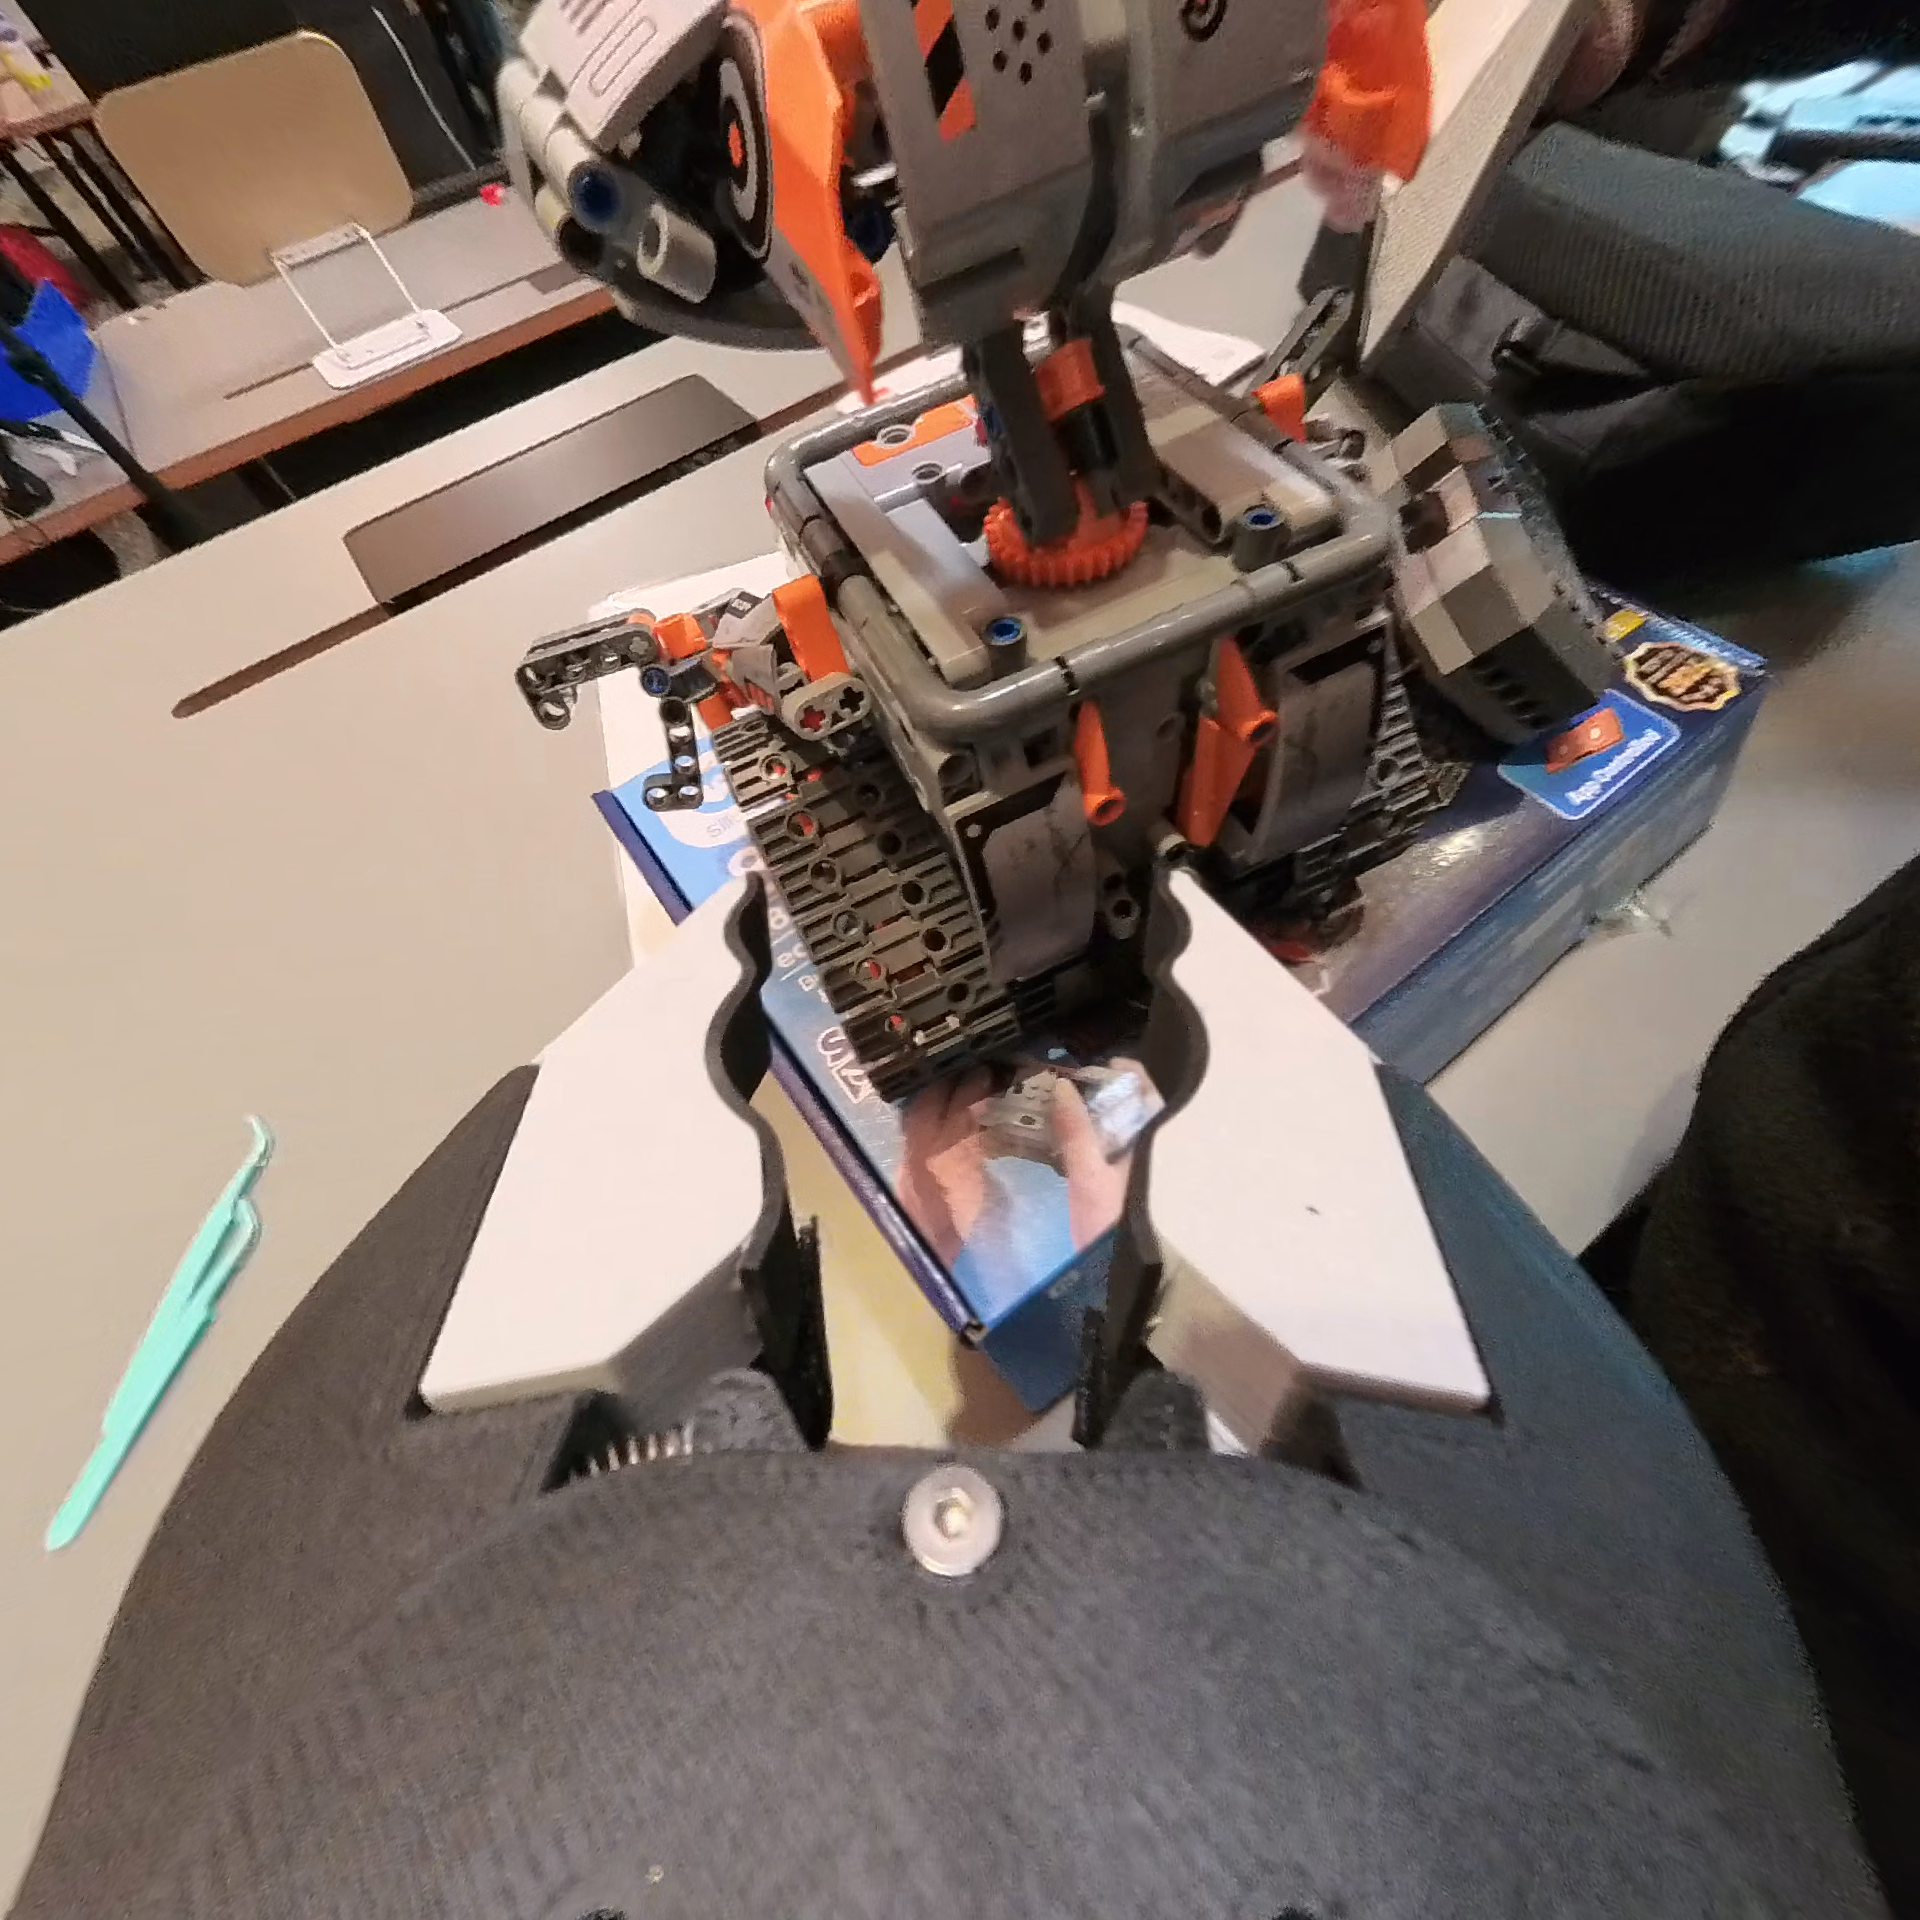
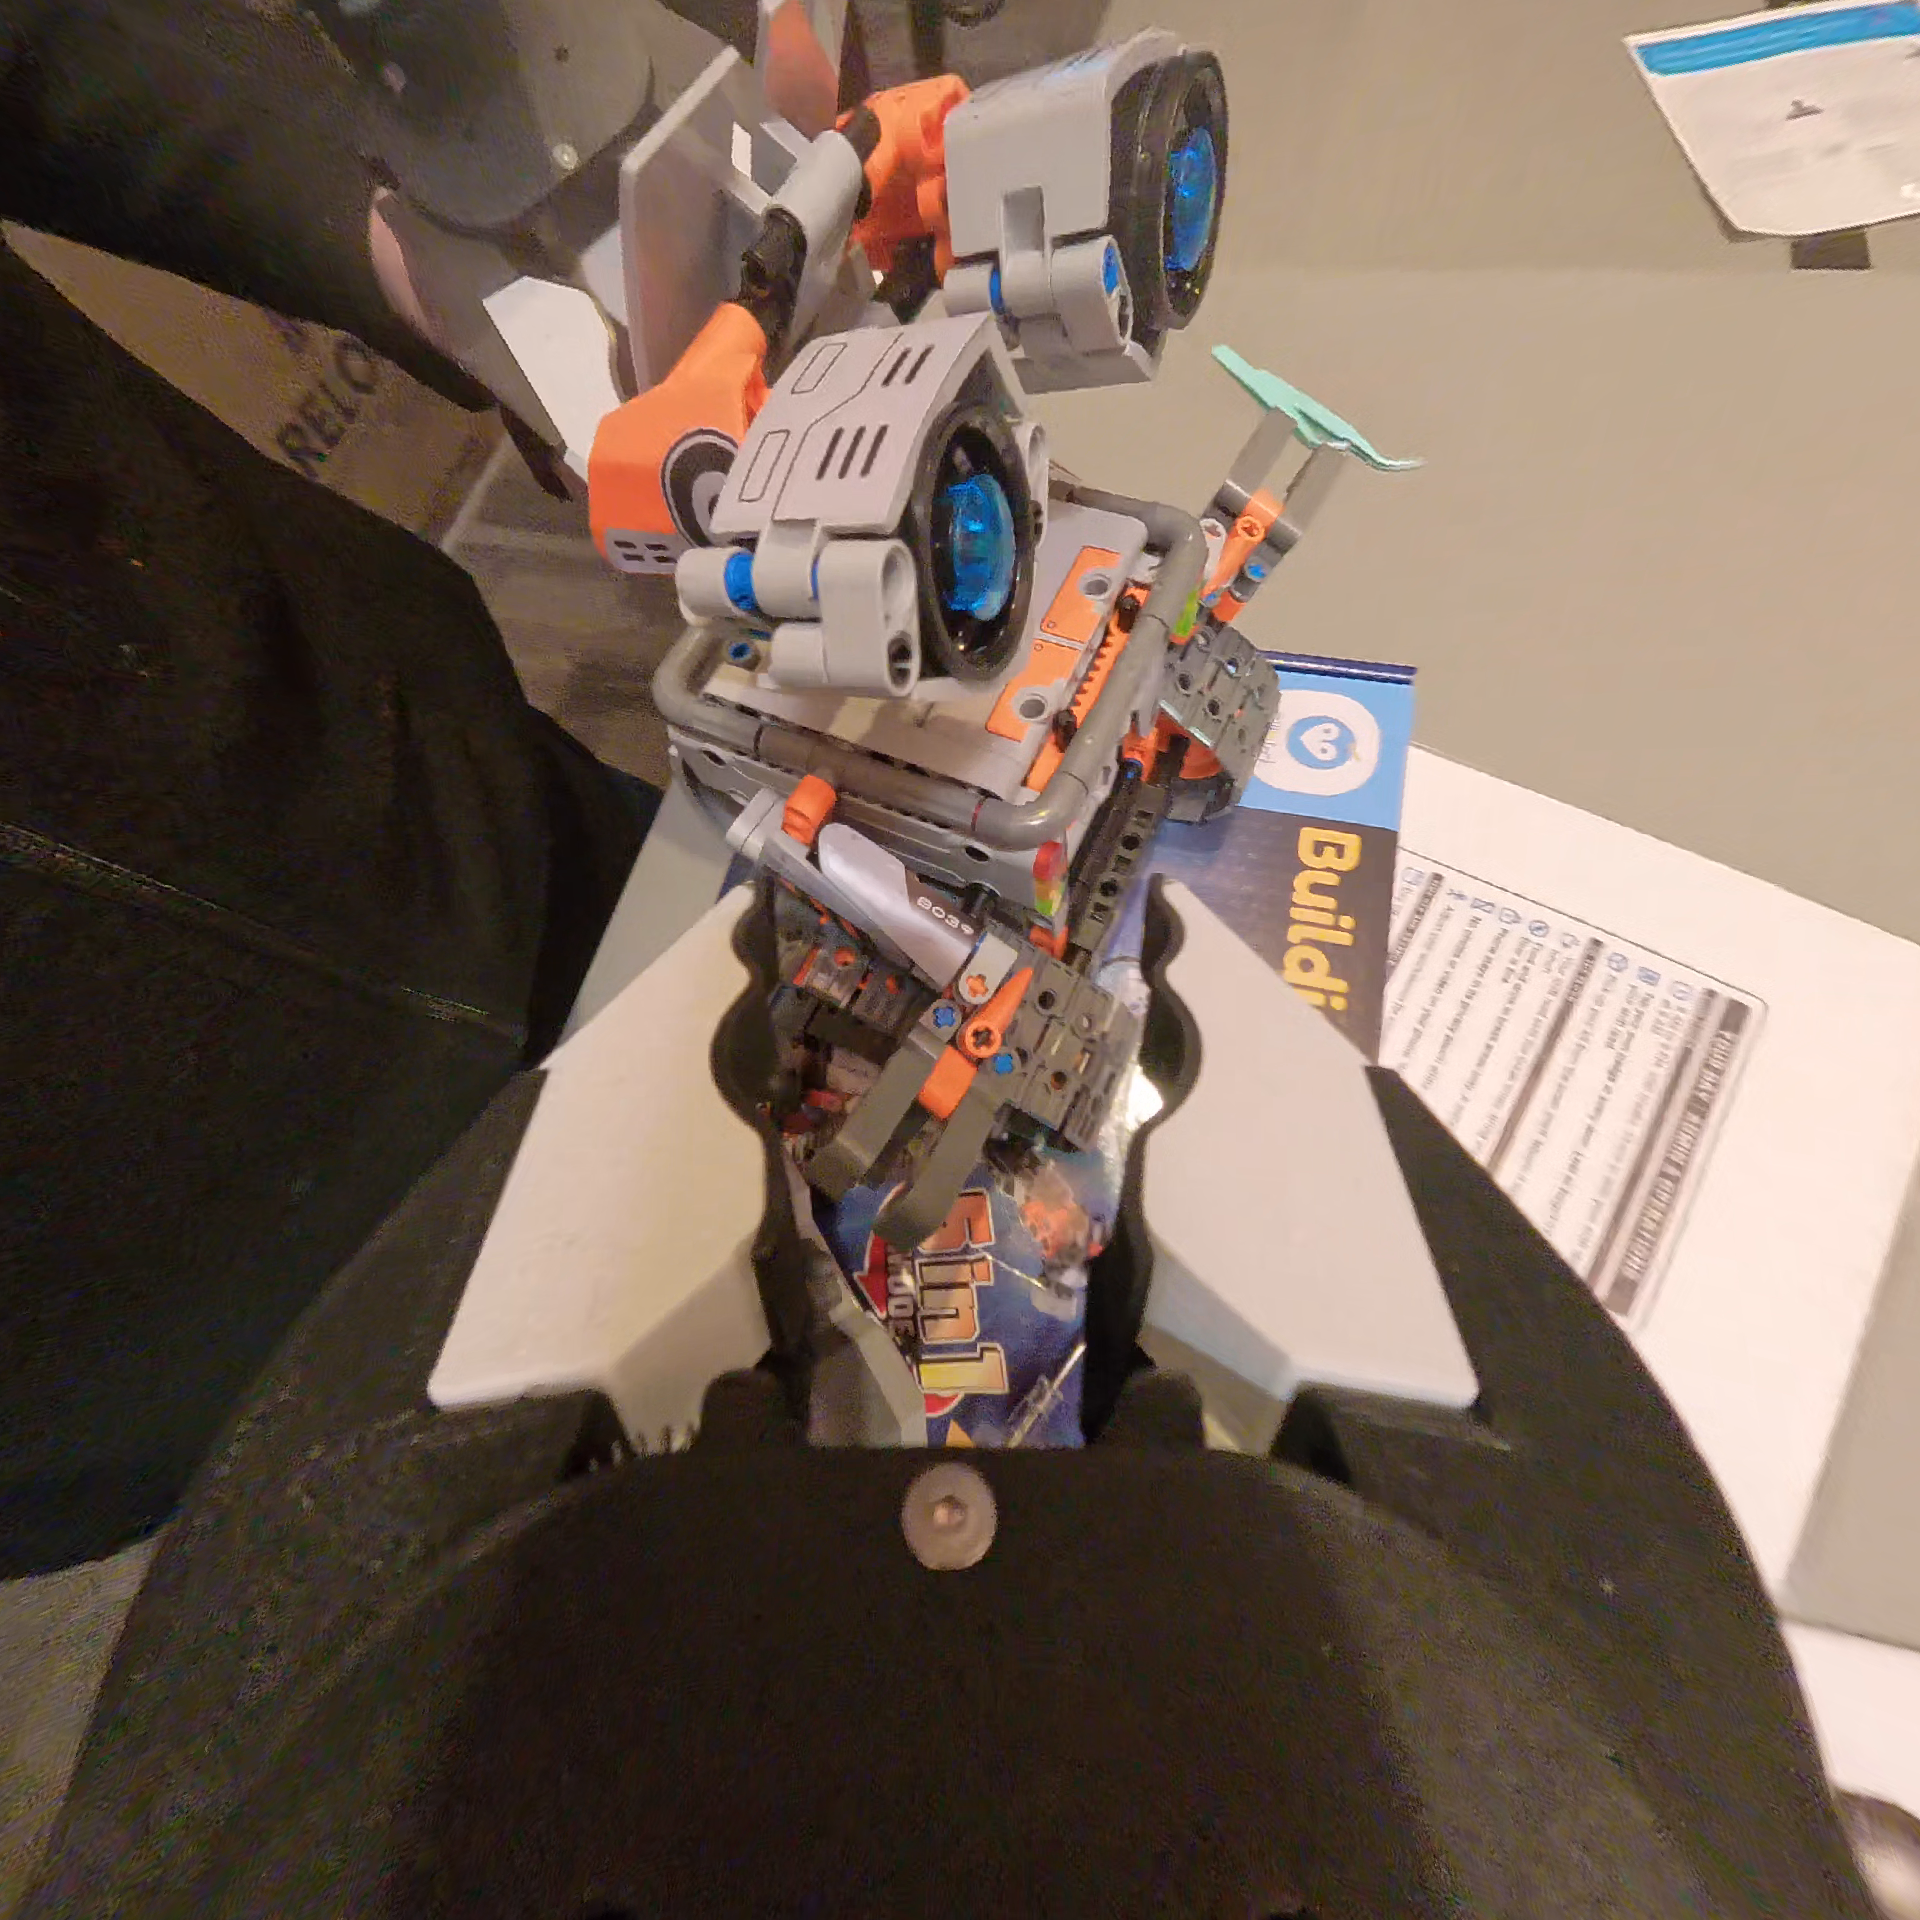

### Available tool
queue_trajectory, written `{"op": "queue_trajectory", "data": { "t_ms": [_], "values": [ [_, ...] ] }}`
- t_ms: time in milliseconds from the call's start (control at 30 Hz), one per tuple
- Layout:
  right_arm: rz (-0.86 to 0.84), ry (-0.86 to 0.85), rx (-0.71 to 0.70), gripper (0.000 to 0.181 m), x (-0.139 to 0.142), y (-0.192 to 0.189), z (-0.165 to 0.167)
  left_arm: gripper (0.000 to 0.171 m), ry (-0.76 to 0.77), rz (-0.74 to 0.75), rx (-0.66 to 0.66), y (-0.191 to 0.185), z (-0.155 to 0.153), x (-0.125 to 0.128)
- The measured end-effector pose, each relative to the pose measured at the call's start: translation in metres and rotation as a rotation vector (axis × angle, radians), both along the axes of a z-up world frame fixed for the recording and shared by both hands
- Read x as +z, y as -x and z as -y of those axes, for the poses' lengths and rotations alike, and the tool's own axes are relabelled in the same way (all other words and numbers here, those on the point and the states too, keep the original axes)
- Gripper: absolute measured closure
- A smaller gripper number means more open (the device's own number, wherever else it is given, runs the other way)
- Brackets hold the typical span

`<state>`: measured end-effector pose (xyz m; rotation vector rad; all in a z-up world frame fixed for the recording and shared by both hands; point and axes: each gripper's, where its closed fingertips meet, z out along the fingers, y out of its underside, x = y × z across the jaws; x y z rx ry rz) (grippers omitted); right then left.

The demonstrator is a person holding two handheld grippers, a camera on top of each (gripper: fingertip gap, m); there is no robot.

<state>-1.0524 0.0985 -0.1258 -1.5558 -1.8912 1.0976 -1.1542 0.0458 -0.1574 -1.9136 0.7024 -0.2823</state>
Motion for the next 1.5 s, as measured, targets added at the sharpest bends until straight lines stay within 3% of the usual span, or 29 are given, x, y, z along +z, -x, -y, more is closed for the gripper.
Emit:
{"op": "queue_trajectory", "data": {
  "t_ms": [133, 300, 333, 467, 900, 1167, 1500],
  "values": [
    [0.072, 0.066, 0.057, 0.092, -0.013, 0.004, 0.003, 0.083, 0.058, 0.086, 0.013, -0.014, 0.003, 0.003],
    [0.115, 0.076, 0.128, 0.092, -0.028, 0.015, 0.010, 0.078, 0.078, 0.079, 0.060, -0.034, -0.004, 0.002],
    [0.122, 0.087, 0.159, 0.099, -0.029, 0.016, 0.014, 0.078, 0.074, 0.081, 0.074, -0.037, -0.006, 0.002],
    [0.104, 0.098, 0.204, 0.107, -0.030, 0.019, 0.017, 0.087, 0.071, 0.109, 0.093, -0.044, -0.009, 0.003],
    [0.042, 0.107, 0.167, 0.110, -0.011, 0.030, 0.003, 0.088, 0.016, 0.135, 0.048, -0.035, -0.025, 0.021],
    [0.008, 0.090, 0.078, 0.110, 0.027, 0.054, -0.034, 0.088, 0.015, 0.126, -0.042, -0.011, -0.064, 0.059],
    [-0.028, 0.089, -0.081, 0.111, 0.047, 0.117, -0.116, 0.088, 0.029, 0.156, -0.181, 0.054, -0.151, 0.076]
  ]
}}
